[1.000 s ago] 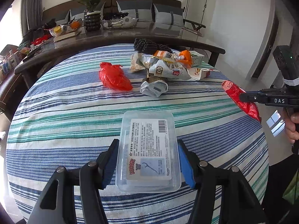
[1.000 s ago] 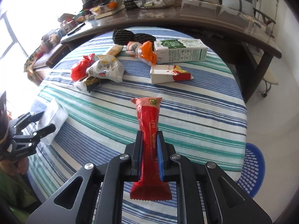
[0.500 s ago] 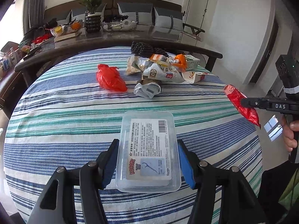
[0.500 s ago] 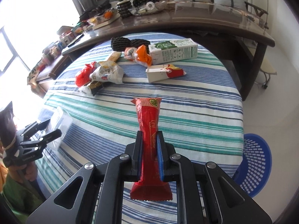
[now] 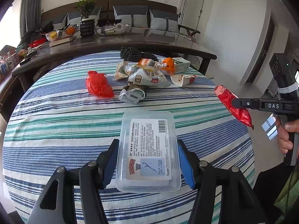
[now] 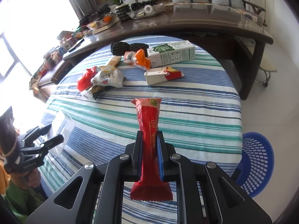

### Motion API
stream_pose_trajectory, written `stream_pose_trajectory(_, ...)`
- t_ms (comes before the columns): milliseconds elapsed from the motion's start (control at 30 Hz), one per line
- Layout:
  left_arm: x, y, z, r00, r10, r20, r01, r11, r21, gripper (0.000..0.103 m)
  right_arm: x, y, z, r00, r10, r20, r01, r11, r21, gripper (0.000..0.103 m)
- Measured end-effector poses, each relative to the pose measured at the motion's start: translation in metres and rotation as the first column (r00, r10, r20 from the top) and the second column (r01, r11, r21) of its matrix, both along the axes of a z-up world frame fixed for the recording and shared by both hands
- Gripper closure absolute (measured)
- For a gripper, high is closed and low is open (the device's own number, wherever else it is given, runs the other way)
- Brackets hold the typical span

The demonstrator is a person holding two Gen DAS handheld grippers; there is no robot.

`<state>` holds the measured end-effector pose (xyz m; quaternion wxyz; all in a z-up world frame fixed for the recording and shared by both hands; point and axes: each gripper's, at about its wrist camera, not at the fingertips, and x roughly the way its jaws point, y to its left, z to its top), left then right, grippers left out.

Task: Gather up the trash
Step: 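Carry the box and wrapper to the blue wastebasket and open both tools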

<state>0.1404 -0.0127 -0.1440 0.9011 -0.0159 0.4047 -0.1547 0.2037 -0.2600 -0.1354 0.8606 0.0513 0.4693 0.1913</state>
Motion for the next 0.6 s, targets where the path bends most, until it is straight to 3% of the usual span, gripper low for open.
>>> stream_pose_trajectory(600,0.001,-0.061,0.011,0.995,-0.1,0.007,0.1,0.995,-0.009,0.042,-0.002,-0.013,0.001,1.0,-0.027,-0.001,0.027,0.999,0.023,0.09)
